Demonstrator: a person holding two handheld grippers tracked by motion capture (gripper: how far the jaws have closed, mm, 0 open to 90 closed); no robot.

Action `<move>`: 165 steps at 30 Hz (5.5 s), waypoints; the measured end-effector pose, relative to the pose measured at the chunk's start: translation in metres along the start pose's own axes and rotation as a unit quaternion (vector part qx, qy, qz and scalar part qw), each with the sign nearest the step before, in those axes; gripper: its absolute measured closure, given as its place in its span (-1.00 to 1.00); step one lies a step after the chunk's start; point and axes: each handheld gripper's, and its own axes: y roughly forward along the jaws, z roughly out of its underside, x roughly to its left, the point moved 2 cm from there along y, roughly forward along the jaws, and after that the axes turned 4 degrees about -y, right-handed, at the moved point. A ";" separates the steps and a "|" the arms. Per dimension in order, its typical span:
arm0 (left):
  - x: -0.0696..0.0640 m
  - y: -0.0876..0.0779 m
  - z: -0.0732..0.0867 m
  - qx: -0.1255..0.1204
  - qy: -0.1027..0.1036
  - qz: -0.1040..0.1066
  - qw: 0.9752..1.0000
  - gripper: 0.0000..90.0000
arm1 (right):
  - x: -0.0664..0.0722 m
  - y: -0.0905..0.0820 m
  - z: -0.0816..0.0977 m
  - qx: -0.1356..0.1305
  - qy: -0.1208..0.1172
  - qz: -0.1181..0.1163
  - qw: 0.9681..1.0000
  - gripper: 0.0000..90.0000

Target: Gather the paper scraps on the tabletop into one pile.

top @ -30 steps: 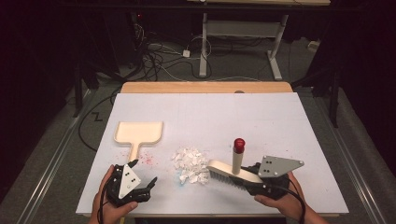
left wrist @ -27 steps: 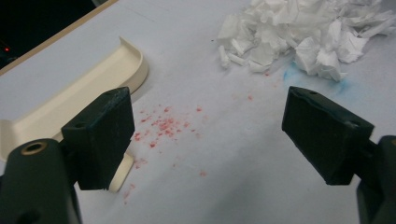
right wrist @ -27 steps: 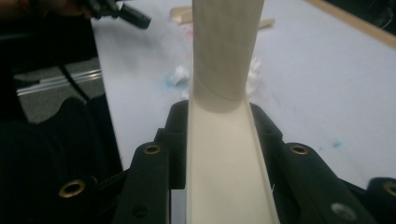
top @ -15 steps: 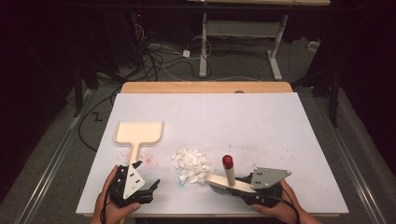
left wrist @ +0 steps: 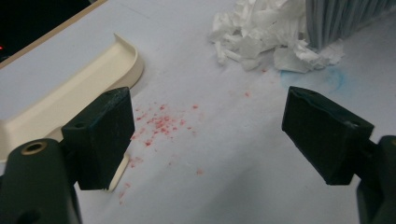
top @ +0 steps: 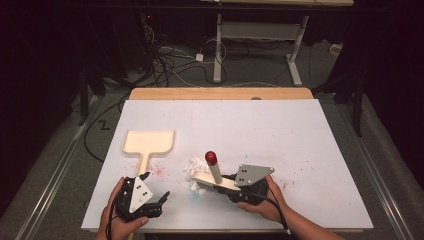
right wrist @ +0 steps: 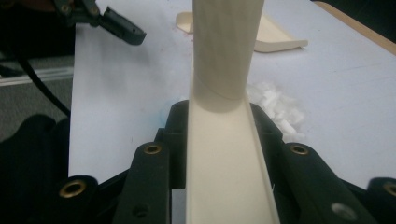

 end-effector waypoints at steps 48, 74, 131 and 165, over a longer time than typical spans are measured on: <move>-0.001 0.001 0.000 0.008 0.005 0.003 1.000 -0.64 | -0.015 -0.019 0.024 0.009 0.049 0.059 0.997 0.51; -0.001 0.003 0.000 0.010 0.006 0.006 1.000 -0.63 | -0.052 -0.009 0.025 -0.009 0.073 0.230 0.970 0.51; -0.002 0.009 -0.001 0.023 0.005 0.010 1.000 -0.63 | -0.050 -0.135 0.067 0.127 0.167 0.012 0.978 0.51; -0.012 0.009 0.003 0.037 0.024 0.022 0.999 -0.63 | -0.098 -0.130 0.075 0.047 0.079 0.266 0.960 -0.19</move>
